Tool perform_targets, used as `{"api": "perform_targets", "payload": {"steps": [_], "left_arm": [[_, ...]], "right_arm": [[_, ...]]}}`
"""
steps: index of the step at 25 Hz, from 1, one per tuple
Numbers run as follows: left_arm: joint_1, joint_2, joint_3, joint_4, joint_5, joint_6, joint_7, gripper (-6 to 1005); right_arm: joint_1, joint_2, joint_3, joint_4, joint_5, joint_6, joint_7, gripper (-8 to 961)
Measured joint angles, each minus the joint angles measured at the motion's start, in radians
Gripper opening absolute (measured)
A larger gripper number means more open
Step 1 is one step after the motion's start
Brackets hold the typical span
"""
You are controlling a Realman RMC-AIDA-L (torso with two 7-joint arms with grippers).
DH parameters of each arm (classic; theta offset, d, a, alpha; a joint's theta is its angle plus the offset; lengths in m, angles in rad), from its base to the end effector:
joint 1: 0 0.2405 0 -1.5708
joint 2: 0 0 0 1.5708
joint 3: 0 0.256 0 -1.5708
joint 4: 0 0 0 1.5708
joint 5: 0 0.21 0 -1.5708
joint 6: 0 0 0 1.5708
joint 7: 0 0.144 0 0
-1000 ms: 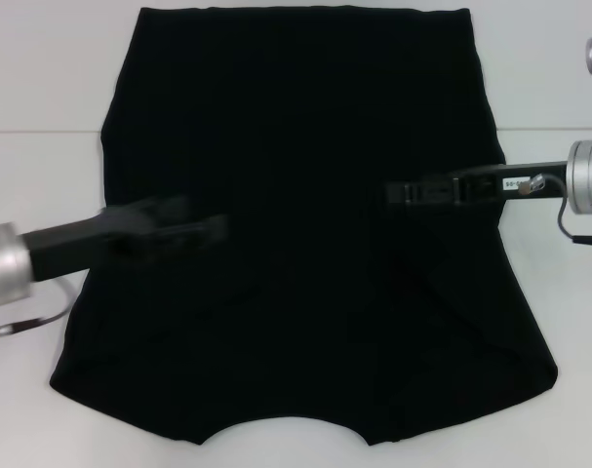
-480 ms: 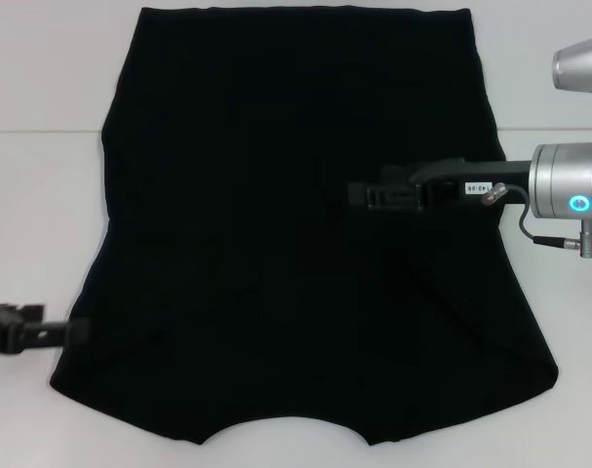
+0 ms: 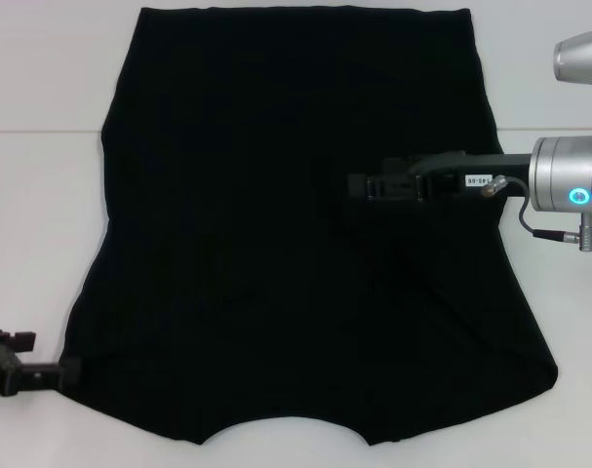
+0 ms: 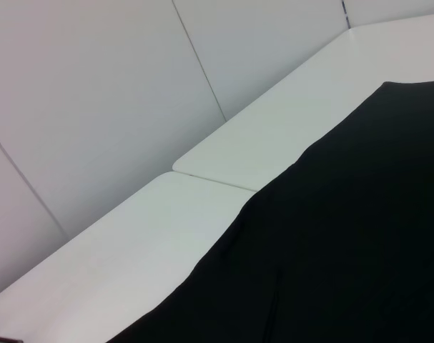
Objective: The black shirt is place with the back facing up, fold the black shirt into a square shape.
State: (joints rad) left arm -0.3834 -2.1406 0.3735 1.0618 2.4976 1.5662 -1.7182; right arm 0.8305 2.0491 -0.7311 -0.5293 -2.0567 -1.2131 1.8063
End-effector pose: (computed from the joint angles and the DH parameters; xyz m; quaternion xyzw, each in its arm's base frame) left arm -0.3548 0.2802 0.0664 -0.8674 -0.4243 -0.0648 0.2519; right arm 0.1965 0.4230 -0.0152 -0.9023 0.3436 0.2055 0.1598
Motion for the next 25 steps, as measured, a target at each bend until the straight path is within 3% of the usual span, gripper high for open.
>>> {"api": "perform_targets", "payload": {"steps": [6, 11, 22, 25], "left_arm": [[0.022, -0.029, 0.002, -0.03, -0.01, -0.074, 0.107, 876], [0.021, -0.027, 0.001, -0.081, -0.021, -0.123, 0.151, 846], [0.017, -0.022, -0.002, -0.081, -0.036, -0.128, 0.156, 781], [0.018, -0.022, -0.002, -0.08, -0.034, -0.123, 0.155, 547]], "right_arm": [[0.0, 0.0, 0.004, -0.003, 0.006, 0.0, 0.0, 856], [0.0, -0.002, 0.004, -0.006, 0.024, -0.004, 0.001, 856], [-0.001, -0.006, 0.004, -0.009, 0.04, -0.01, 0.001, 855], [-0.002, -0.007, 0.004, -0.01, 0.041, -0.01, 0.0, 855]]}}
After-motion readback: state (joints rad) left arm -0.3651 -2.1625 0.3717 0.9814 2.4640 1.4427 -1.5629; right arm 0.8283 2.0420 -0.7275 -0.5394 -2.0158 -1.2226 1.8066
